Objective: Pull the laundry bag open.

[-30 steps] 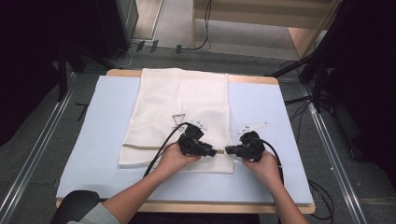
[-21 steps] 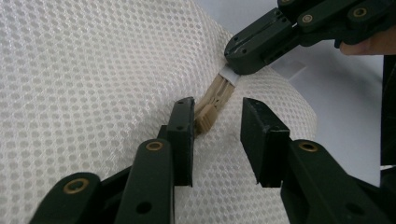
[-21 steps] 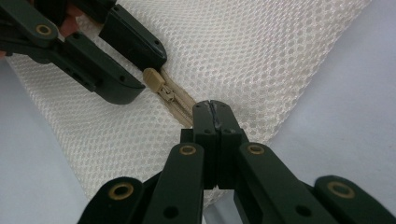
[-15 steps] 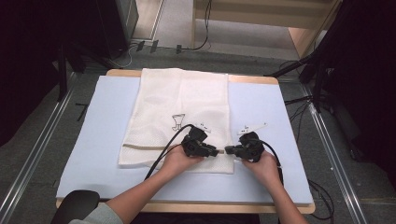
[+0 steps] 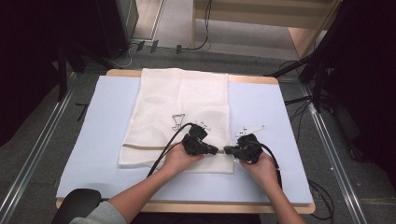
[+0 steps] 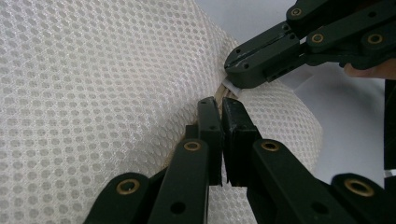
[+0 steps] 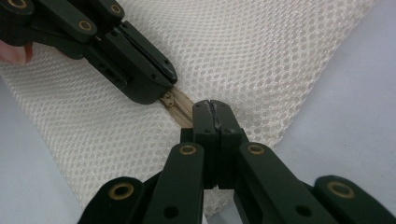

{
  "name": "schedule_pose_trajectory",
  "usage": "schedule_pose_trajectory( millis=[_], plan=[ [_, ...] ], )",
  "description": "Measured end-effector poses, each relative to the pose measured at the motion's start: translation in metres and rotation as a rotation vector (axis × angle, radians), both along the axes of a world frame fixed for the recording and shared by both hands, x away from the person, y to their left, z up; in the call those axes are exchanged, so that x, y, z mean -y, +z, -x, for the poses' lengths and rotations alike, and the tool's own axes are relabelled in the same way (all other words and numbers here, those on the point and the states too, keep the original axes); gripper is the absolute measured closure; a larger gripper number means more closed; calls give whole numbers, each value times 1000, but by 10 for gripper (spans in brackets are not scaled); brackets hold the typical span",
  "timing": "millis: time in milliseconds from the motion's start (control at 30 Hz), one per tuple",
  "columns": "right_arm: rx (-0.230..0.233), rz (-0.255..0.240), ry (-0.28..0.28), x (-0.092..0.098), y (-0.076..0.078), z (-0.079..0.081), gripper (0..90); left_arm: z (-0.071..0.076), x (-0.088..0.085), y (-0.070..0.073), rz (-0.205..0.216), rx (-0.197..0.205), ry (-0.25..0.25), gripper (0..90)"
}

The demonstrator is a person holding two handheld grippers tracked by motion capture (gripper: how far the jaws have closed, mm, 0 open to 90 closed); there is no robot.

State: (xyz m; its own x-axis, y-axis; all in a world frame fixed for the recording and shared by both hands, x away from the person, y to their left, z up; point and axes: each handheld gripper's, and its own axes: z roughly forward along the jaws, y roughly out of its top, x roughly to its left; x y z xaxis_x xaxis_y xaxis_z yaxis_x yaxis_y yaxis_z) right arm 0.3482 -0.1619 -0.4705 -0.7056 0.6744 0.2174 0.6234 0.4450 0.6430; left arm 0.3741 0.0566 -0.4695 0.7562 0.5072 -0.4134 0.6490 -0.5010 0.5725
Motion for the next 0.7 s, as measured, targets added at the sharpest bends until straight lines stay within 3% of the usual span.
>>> schedule_pose_trajectory(
  millis=[100,167,600,700],
  plan=[
    [-1,-15,-6,1,-2,1,900,-1,-1,0,6,-22,-4,886],
    [4,-14,-2,1,-2,1,900,0,-3,2,-6,-16,-8,887],
    [25,-35,10,4,-5,2,900,-5,-33,9,-2,-66,2,888],
    [20,-40,8,5,-5,2,900,-4,-36,11,-11,-52,3,888]
  ],
)
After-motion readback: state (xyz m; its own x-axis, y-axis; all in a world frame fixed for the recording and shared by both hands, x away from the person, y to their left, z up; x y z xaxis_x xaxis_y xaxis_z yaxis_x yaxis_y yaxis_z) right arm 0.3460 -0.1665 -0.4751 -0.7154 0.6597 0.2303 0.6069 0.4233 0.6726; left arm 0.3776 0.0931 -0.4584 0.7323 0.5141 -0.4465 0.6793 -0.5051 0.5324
